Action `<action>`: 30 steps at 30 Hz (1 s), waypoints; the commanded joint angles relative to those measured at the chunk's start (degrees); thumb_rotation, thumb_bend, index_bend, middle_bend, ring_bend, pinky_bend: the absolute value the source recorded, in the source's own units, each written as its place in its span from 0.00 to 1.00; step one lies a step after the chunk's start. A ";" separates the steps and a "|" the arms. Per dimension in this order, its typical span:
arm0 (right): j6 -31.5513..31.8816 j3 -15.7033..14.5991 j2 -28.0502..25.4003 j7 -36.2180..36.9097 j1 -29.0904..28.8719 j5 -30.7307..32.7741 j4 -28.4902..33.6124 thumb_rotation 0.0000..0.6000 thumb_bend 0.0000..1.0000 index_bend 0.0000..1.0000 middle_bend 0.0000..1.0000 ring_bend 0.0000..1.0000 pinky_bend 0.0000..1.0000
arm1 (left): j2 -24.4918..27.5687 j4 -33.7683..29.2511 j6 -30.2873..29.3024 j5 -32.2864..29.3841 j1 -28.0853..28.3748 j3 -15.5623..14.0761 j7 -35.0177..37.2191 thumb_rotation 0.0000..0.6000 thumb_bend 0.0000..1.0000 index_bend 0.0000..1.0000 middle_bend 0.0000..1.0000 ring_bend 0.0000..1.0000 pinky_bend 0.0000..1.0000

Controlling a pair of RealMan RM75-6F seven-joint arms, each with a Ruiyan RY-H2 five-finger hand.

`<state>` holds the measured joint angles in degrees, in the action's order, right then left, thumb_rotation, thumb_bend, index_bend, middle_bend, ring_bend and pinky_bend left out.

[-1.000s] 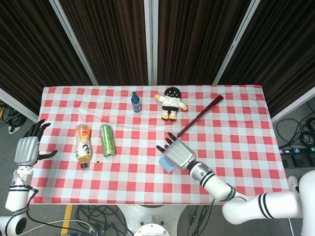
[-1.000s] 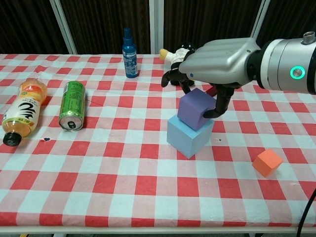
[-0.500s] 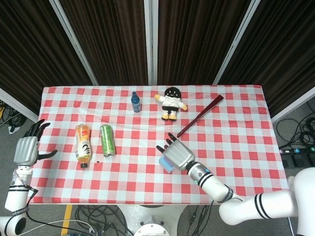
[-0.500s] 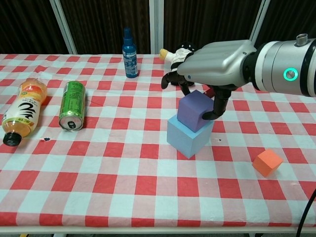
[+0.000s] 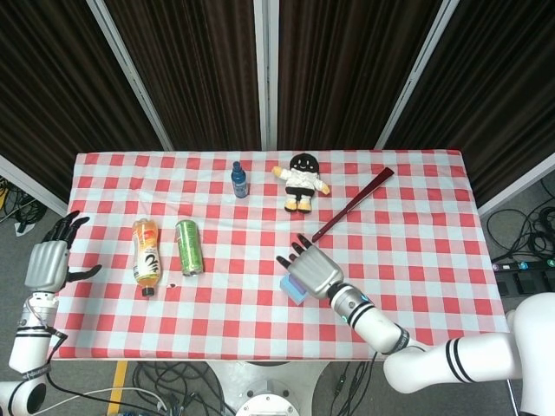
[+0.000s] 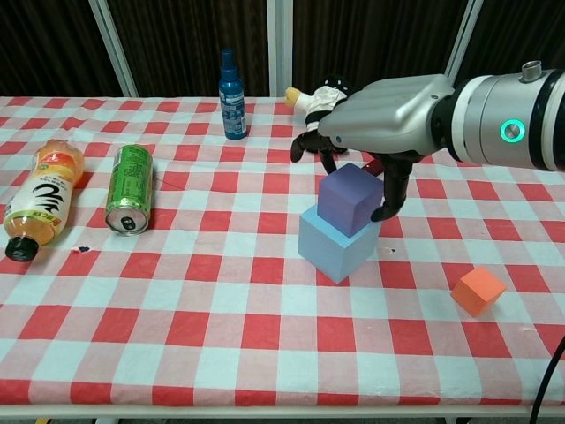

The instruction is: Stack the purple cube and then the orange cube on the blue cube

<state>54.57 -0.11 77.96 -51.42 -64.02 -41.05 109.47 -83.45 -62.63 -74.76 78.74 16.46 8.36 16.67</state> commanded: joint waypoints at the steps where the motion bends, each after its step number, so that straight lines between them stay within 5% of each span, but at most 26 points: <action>1: 0.14 -0.02 0.11 0.22 -0.15 0.01 -0.12 1.00 0.00 0.09 0.24 0.05 0.00 | 0.03 -0.05 -0.11 -0.01 -0.03 0.05 0.02 1.00 0.09 0.23 0.18 0.13 0.25; 6: 1.12 0.35 -1.17 0.77 -0.20 -1.10 1.38 1.00 0.00 0.07 0.22 0.04 0.00 | 0.02 -0.07 -0.06 0.10 0.02 -0.03 -0.20 1.00 0.09 0.23 0.18 0.13 0.25; 14: 9.11 -0.78 -10.64 0.68 3.58 -7.83 10.79 1.00 0.00 0.07 0.22 0.04 0.00 | -0.08 -0.05 -0.09 0.07 0.05 -0.05 -0.73 1.00 0.09 0.23 0.18 0.13 0.25; 21: 13.88 -7.14 -17.06 3.06 11.84 -12.28 14.60 1.00 0.00 0.07 0.29 0.09 0.00 | -0.19 0.14 -0.27 -0.15 -0.01 0.11 -1.28 1.00 0.09 0.23 0.18 0.13 0.25; 30: 11.43 -12.69 -14.73 9.14 19.76 -16.41 8.64 1.00 0.00 0.10 0.31 0.10 0.00 | -0.47 0.13 -0.24 0.24 0.13 -0.25 -2.31 1.00 0.09 0.23 0.18 0.13 0.25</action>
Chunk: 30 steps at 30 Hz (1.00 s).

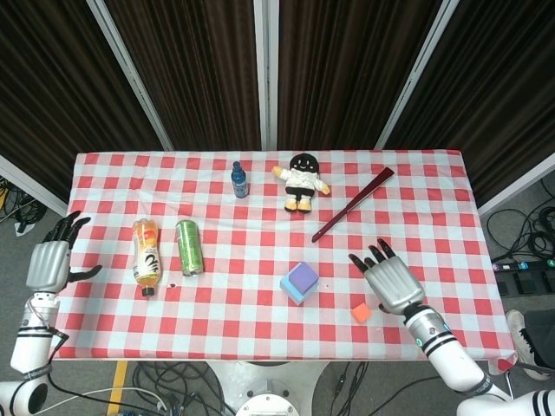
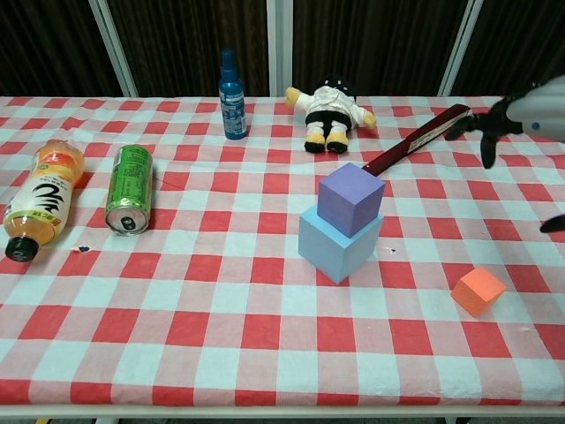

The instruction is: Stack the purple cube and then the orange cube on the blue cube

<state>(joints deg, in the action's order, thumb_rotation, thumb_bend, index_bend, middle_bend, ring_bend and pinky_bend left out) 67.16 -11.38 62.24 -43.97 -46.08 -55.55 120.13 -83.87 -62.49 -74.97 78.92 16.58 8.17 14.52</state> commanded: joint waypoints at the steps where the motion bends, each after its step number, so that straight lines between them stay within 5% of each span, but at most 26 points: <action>1: -1.69 -1.84 1.33 2.11 2.44 -2.79 -3.00 1.00 0.00 0.10 0.31 0.10 0.00 | -0.07 -0.02 -0.04 0.10 0.02 -0.09 -0.29 1.00 0.09 0.23 0.18 0.13 0.25; 17: -12.33 -1.66 6.71 6.58 3.45 -14.54 -12.82 1.00 0.06 0.19 0.35 0.11 0.00 | -0.36 0.46 0.14 -0.09 0.07 -0.08 -0.65 1.00 0.09 0.23 0.18 0.13 0.25; 30: -14.33 0.47 9.29 6.50 4.67 -15.78 -16.44 1.00 0.08 0.20 0.36 0.11 0.00 | -0.48 0.80 0.23 -0.22 0.05 0.01 -0.28 1.00 0.09 0.23 0.18 0.13 0.25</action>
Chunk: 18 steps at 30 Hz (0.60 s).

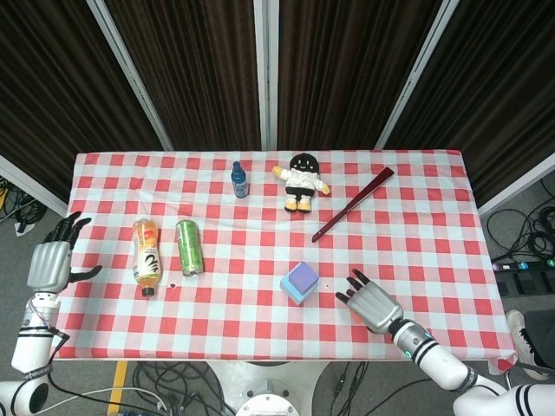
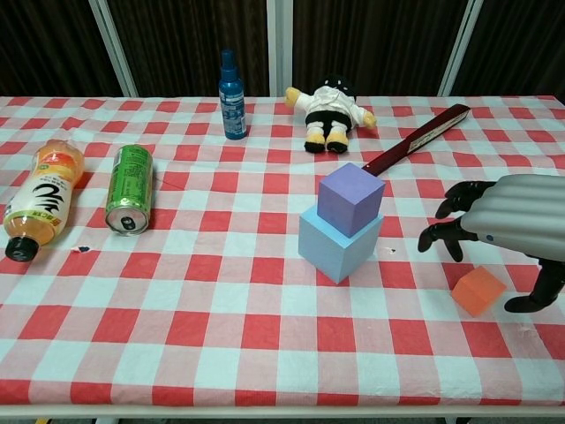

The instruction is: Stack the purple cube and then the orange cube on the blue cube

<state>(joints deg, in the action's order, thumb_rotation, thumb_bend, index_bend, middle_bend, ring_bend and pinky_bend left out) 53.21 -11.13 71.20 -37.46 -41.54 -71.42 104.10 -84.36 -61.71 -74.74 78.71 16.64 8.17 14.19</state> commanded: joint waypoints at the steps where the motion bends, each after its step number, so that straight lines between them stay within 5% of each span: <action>1: -0.61 0.30 0.52 -0.10 0.17 0.15 -0.67 1.00 0.09 0.20 0.37 0.11 0.00 | 0.01 0.04 -0.01 0.00 -0.01 0.01 0.08 1.00 0.09 0.23 0.18 0.13 0.25; 18: -3.86 2.22 2.75 -1.44 0.04 2.46 -4.19 1.00 0.12 0.24 0.43 0.14 0.00 | 0.02 0.26 0.19 -0.20 -0.04 0.12 0.53 1.00 0.09 0.23 0.18 0.13 0.25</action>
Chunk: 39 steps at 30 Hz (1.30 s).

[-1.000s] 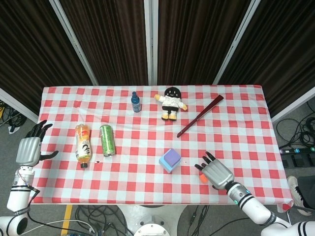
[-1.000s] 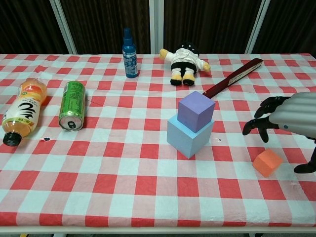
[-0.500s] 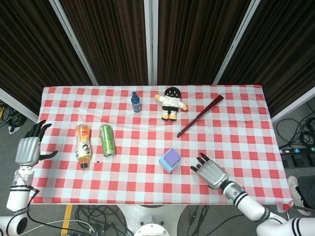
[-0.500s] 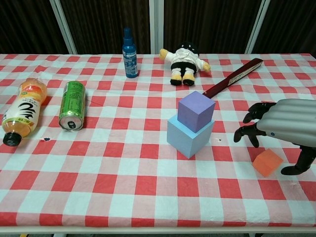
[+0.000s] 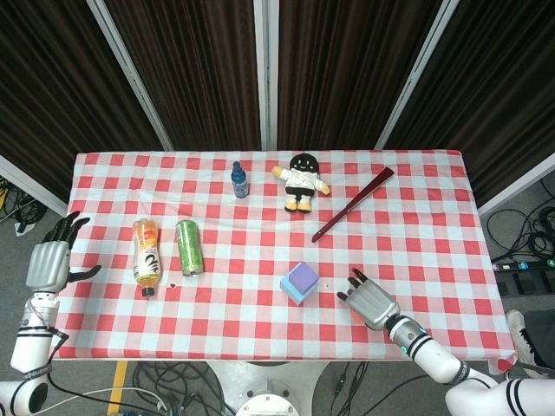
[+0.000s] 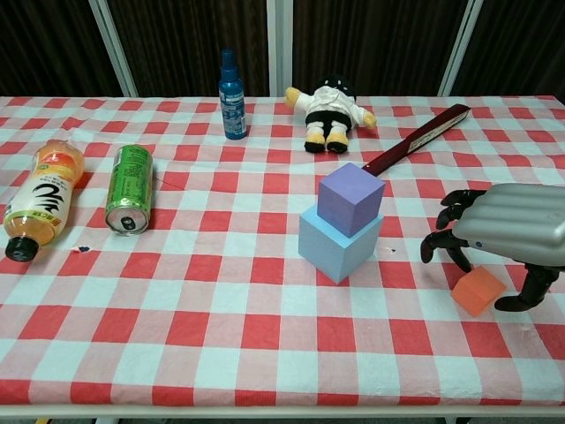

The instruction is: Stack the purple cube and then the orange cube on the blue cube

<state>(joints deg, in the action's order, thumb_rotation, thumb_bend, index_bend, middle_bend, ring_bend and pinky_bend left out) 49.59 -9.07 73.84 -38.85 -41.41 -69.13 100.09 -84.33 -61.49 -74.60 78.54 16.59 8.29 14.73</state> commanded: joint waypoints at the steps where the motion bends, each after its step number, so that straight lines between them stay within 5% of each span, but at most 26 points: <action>1: -0.45 0.30 0.21 -0.04 -0.15 0.26 -0.35 1.00 0.12 0.24 0.43 0.14 0.00 | -0.03 0.08 0.09 -0.06 0.01 0.00 -0.02 1.00 0.09 0.23 0.18 0.13 0.25; 22: 1.91 2.45 -3.04 2.81 1.04 -2.15 2.49 1.00 0.16 0.27 0.50 0.17 0.00 | -0.05 0.26 0.17 -0.22 -0.04 0.11 0.15 1.00 0.09 0.23 0.18 0.13 0.25; 30: 4.59 6.76 -11.72 5.29 0.07 -3.48 10.01 1.00 0.16 0.28 0.50 0.17 0.00 | -0.15 0.48 0.43 -0.38 -0.03 0.08 -0.09 1.00 0.09 0.23 0.18 0.13 0.25; 39: -0.82 11.81 -16.50 8.63 -5.11 -4.04 12.36 1.00 0.16 0.28 0.50 0.17 0.00 | -0.38 0.95 0.77 -0.69 0.00 0.12 -0.54 1.00 0.09 0.23 0.18 0.13 0.25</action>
<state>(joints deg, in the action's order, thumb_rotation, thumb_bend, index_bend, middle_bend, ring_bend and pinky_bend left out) 49.69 2.08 57.72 -31.04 -45.80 -72.92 112.41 -84.70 -60.54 -73.83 77.85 16.60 8.40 14.20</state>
